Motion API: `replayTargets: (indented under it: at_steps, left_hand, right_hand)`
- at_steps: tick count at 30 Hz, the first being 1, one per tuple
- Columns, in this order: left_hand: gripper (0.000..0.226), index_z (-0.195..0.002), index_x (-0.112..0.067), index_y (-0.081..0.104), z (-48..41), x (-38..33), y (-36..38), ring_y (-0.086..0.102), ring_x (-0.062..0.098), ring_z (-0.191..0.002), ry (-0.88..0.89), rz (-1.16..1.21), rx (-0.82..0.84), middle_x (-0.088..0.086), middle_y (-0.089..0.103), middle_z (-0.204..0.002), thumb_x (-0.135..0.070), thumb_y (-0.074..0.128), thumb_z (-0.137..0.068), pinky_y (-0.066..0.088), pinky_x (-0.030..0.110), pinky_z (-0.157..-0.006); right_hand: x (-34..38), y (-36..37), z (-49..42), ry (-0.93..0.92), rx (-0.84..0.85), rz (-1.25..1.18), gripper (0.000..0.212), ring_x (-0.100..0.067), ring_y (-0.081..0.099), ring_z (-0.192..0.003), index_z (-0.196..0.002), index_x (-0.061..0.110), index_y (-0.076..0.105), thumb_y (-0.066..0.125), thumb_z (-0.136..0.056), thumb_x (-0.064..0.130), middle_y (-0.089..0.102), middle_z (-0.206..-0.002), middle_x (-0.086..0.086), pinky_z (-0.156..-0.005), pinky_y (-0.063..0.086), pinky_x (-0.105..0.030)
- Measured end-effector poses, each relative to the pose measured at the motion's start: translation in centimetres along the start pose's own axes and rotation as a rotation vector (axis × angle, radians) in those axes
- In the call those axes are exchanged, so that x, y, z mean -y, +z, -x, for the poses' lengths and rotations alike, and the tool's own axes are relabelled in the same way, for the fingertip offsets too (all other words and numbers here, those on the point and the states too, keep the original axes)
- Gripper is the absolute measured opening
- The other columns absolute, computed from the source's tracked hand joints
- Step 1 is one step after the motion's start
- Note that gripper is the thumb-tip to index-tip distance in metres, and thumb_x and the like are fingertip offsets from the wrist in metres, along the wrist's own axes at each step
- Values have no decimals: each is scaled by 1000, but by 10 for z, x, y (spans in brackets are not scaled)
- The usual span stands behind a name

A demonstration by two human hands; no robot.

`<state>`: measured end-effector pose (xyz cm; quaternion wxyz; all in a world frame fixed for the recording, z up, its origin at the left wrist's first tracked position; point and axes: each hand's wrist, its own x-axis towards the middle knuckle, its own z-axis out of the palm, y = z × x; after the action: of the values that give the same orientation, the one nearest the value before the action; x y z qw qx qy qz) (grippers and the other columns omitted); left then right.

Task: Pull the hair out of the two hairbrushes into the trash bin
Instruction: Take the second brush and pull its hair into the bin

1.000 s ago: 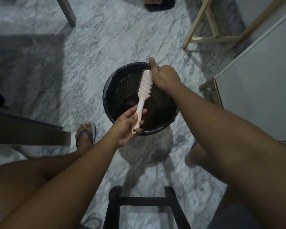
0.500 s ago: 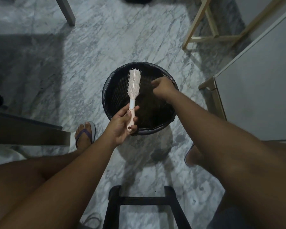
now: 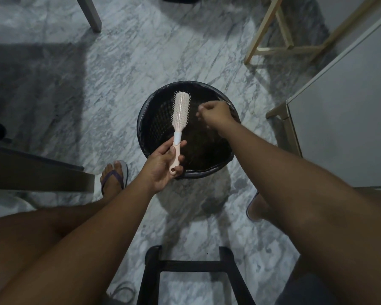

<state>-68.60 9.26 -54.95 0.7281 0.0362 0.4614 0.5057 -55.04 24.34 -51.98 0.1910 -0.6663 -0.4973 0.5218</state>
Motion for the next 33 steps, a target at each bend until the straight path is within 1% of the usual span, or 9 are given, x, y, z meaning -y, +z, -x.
replayTargets:
  at_steps: [5,8,11,15,17,21,25,29,33]
  left_hand:
    - [41,-141,-16,50,0,1,3,54,13,-69,-3,-8,18,5,65,-127,-6,42,-102,35,20,-46]
    - [40,-141,-16,50,0,0,6,52,12,-69,11,1,4,5,64,-127,-6,42,-102,32,18,-45]
    - [41,-142,-15,48,0,3,4,52,12,-68,12,-9,-1,6,64,-126,-6,43,-102,32,18,-44]
    - [39,-141,-15,49,1,5,7,52,13,-69,-14,-26,10,7,64,-128,-7,42,-103,32,19,-45]
    - [39,-140,-15,49,0,4,10,53,13,-69,-6,-7,16,6,65,-126,-7,42,-103,33,19,-45]
    - [39,-141,-15,50,-1,2,13,53,12,-68,10,-2,4,5,67,-123,-7,42,-103,33,18,-44]
    - [39,-140,-15,50,1,6,12,53,13,-68,-15,-28,14,7,65,-125,-7,42,-103,32,18,-44]
    - [36,-135,-16,54,4,10,15,52,14,-70,-60,-43,76,7,65,-123,-6,41,-103,34,18,-43]
    - [35,-132,-18,57,4,9,16,52,13,-70,-45,-20,103,6,66,-123,-6,42,-102,33,18,-45]
  right_hand:
    - [16,1,1,30,251,-405,37,-22,66,-90,-136,15,54,56,-100,24,66,-113,-5,-87,56,-42]
    - [2,1,7,35,245,-264,34,-21,70,-71,-99,6,70,63,-95,39,72,-87,-10,-77,60,-41]
    - [-6,1,2,15,19,-160,45,-15,61,-54,-73,7,64,62,-93,47,62,-64,-6,-59,59,-33]
    - [7,0,-2,20,213,-432,30,-16,70,-95,-114,10,65,67,-93,31,71,-109,-7,-66,61,-26]
    - [14,1,2,-28,309,-429,27,-13,70,-88,-119,12,65,66,-94,20,71,-108,-7,-65,59,-22]
    - [6,1,5,-24,184,-232,45,-19,70,-66,-94,-2,71,70,-88,43,74,-86,-15,-54,58,-24]
    - [-5,-2,-2,-118,-37,195,63,-15,48,-50,-52,18,45,60,-79,72,46,-54,-2,-49,38,-25]
    - [14,-3,0,15,219,-322,35,-20,64,-95,-103,14,63,66,-90,47,66,-98,-3,-69,52,-28]
    - [21,-2,-5,17,305,-507,30,-30,71,-81,-113,2,58,65,-94,24,69,-102,-21,-65,62,-33]
